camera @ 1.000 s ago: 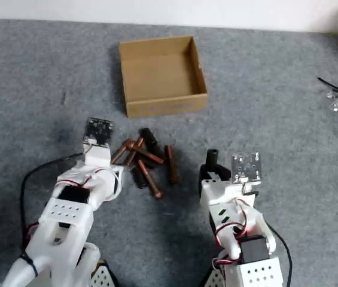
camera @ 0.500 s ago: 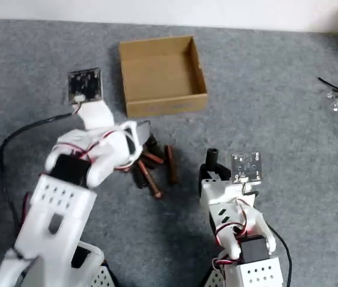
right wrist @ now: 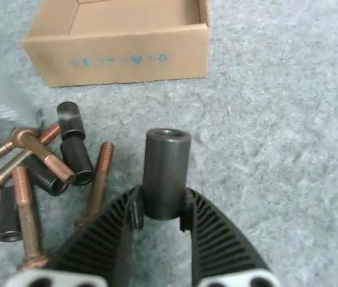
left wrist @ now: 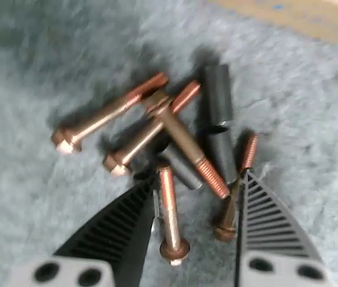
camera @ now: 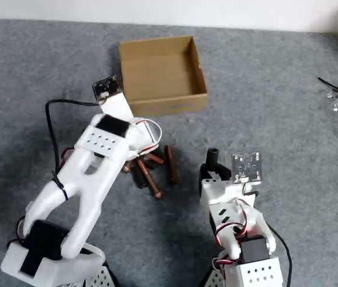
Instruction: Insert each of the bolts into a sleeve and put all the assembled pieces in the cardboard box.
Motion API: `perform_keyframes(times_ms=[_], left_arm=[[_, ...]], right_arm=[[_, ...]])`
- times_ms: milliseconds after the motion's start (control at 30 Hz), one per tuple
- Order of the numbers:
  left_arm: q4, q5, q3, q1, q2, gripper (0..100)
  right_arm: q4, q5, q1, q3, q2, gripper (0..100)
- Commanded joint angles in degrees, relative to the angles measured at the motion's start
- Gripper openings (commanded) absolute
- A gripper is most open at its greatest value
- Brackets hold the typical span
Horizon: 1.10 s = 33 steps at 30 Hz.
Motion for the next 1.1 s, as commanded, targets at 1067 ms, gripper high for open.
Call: perform_keyframes(times_ms=[1067], left_arm=[[0.2, 10.3, -15.3, -1.1, 22.1, 20]], right_arm=[[-4.4, 0.6, 0.4, 1.3, -0.9, 0.3]])
